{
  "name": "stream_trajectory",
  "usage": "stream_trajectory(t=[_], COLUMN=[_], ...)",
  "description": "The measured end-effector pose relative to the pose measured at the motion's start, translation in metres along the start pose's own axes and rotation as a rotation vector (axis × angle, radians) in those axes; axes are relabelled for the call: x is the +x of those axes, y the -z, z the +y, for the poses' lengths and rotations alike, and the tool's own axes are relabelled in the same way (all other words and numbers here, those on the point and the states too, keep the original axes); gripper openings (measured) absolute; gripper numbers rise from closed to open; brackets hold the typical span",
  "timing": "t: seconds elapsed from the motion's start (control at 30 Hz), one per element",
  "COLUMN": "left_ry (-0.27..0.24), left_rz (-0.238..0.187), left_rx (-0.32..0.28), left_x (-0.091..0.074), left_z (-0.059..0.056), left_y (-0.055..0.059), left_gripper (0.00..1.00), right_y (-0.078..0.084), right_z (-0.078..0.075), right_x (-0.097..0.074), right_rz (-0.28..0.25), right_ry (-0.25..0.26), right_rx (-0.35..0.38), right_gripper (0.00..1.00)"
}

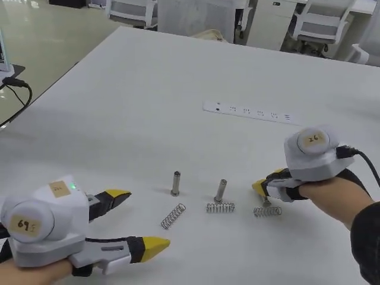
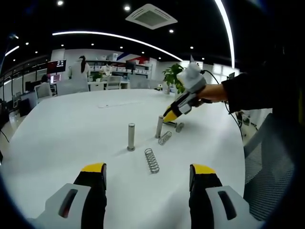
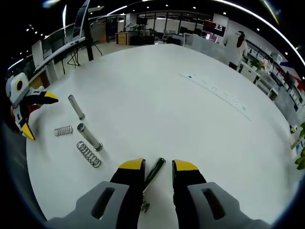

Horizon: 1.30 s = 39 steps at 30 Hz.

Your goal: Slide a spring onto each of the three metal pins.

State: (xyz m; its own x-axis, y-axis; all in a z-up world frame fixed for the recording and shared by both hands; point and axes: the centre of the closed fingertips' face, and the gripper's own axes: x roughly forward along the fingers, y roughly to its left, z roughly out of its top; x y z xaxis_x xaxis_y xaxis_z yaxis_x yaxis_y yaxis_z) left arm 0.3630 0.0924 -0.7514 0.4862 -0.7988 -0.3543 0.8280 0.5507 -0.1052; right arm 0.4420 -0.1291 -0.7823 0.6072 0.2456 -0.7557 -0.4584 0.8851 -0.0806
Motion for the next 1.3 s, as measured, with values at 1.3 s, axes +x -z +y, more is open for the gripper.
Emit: stream_trajectory(t=[1.3], left_ry=[0.003], left_rz=[0.0], left_rx=[-0.004], left_x=[-0.001], left_z=[-0.001], left_y=[0.001], left_gripper=[0.65], right_y=[0.009], right_z=[0.003], right_x=[0.008], right_rz=[0.092], right_ry=[0.028], right_rx=[0.043], right_gripper=[0.06])
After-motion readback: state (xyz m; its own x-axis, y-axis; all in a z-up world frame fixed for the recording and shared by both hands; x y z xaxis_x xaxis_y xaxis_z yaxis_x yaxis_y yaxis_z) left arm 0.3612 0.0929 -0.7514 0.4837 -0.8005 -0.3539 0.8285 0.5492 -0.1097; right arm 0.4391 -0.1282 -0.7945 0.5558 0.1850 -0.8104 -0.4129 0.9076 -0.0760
